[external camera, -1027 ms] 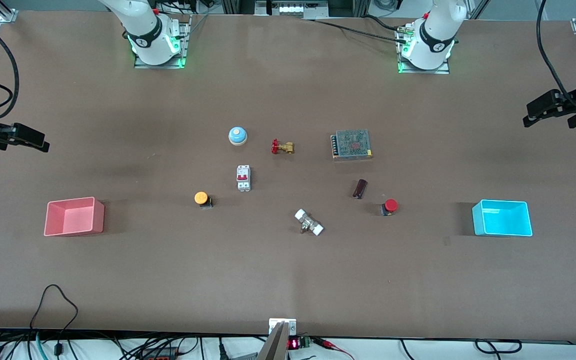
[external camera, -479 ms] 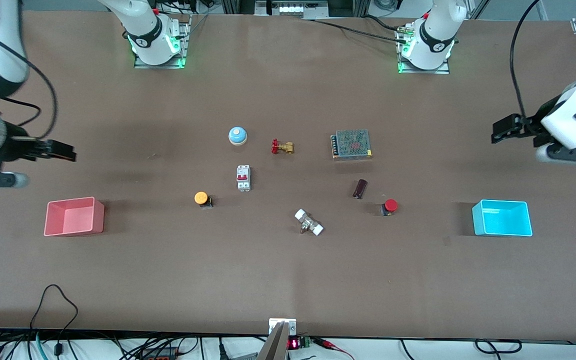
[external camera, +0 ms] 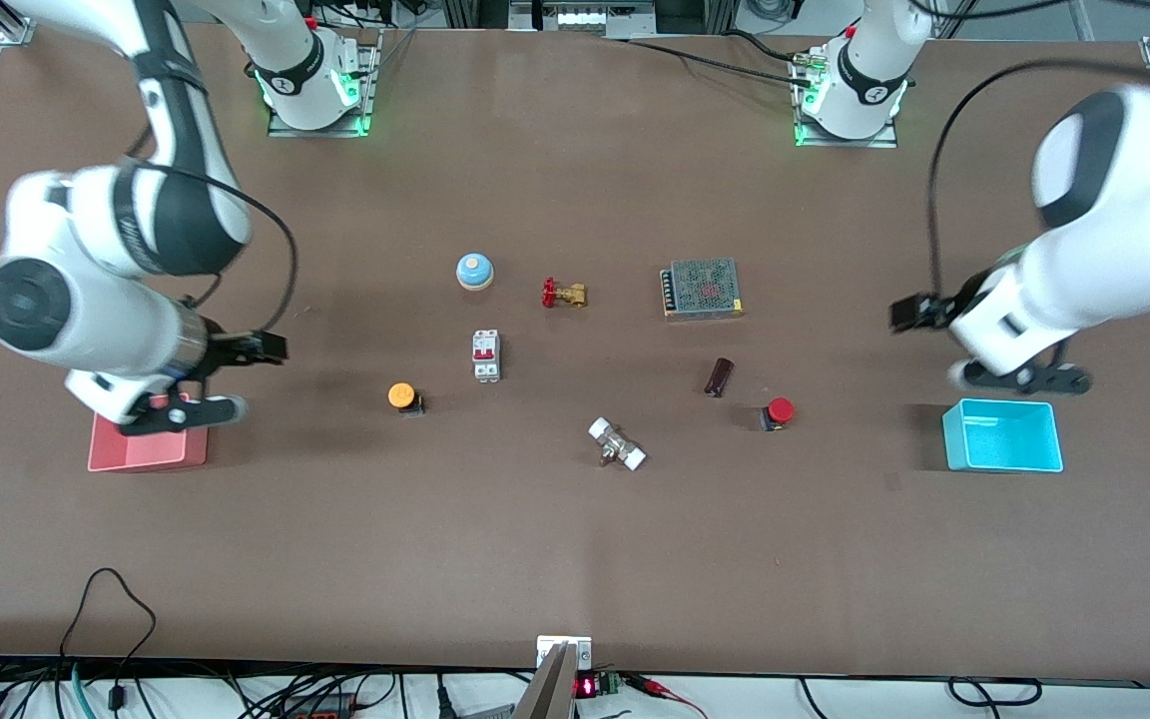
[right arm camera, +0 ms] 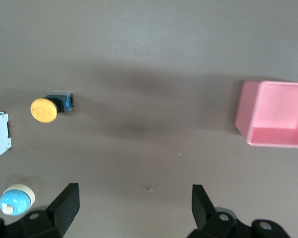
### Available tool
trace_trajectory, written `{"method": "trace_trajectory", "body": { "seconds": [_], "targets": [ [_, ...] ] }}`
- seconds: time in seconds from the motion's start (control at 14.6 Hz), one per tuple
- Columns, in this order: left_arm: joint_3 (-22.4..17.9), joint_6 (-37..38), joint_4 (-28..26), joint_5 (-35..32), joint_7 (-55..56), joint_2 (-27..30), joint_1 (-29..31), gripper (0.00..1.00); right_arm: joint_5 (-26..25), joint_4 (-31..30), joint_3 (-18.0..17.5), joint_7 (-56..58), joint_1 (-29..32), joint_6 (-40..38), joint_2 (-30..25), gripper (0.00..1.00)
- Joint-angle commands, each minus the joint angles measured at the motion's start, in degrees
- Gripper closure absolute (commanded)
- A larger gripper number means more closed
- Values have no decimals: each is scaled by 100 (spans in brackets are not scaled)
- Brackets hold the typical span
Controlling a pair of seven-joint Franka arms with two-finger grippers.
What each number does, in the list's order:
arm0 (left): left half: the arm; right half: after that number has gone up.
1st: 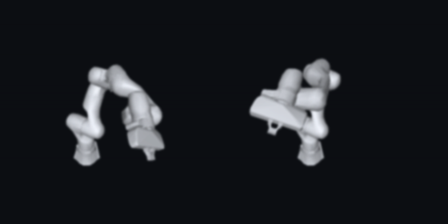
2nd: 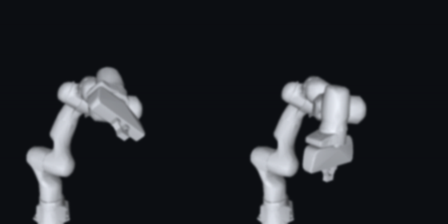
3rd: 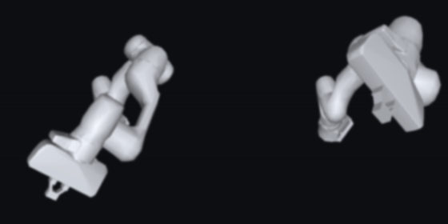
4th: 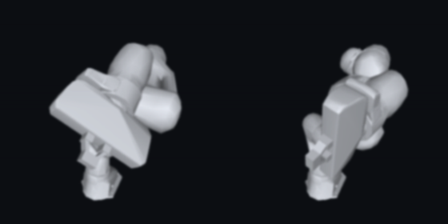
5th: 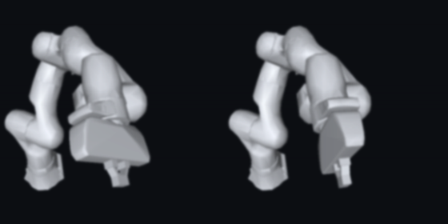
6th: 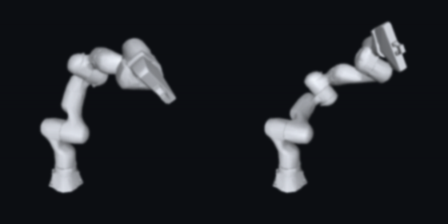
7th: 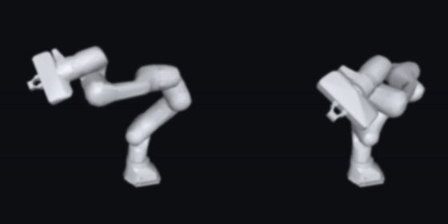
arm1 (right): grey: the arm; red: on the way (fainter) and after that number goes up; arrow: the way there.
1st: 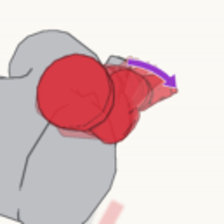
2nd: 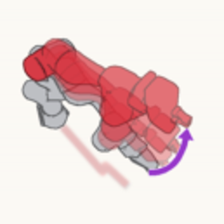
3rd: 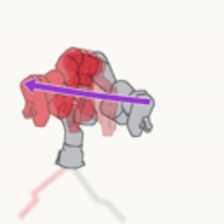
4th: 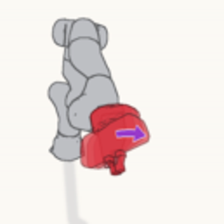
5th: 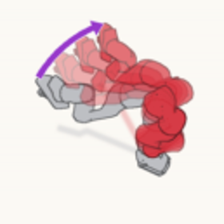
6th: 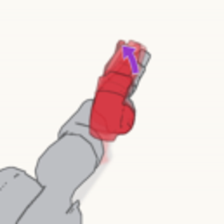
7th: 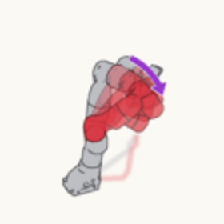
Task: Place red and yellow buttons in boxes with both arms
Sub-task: 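Move the right gripper toward the yellow button while the left gripper reaches the red button, then grasp the yellow button with the right gripper while the left gripper grasps the red button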
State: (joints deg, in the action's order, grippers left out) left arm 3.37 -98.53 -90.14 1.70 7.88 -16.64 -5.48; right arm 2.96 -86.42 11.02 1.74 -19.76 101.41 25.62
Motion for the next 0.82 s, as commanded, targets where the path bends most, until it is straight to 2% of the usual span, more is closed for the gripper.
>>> {"method": "trace_trajectory", "body": {
  "seconds": [0.0, 0.14, 0.27, 0.55, 0.75],
  "targets": [
    [-12, -376, 181, 94, 441, -436, -242, 0, 519, 73, 31, -24, -142, 281, 311, 0],
    [-12, -684, 181, 102, 538, -752, -295, 0, 670, 82, 31, -24, -212, 458, 513, 0],
    [-12, -930, 181, 173, 775, -1016, -409, 0, 644, 82, 40, -33, -519, 616, 637, 0],
    [-12, -1712, 128, 392, 1084, -1605, -542, 0, 653, 73, 31, -771, -862, 898, 821, 0],
    [-12, -2011, 111, 410, 1198, -1930, -647, 0, 662, 73, 31, -771, -925, 1047, 1023, 0]
  ]
}}
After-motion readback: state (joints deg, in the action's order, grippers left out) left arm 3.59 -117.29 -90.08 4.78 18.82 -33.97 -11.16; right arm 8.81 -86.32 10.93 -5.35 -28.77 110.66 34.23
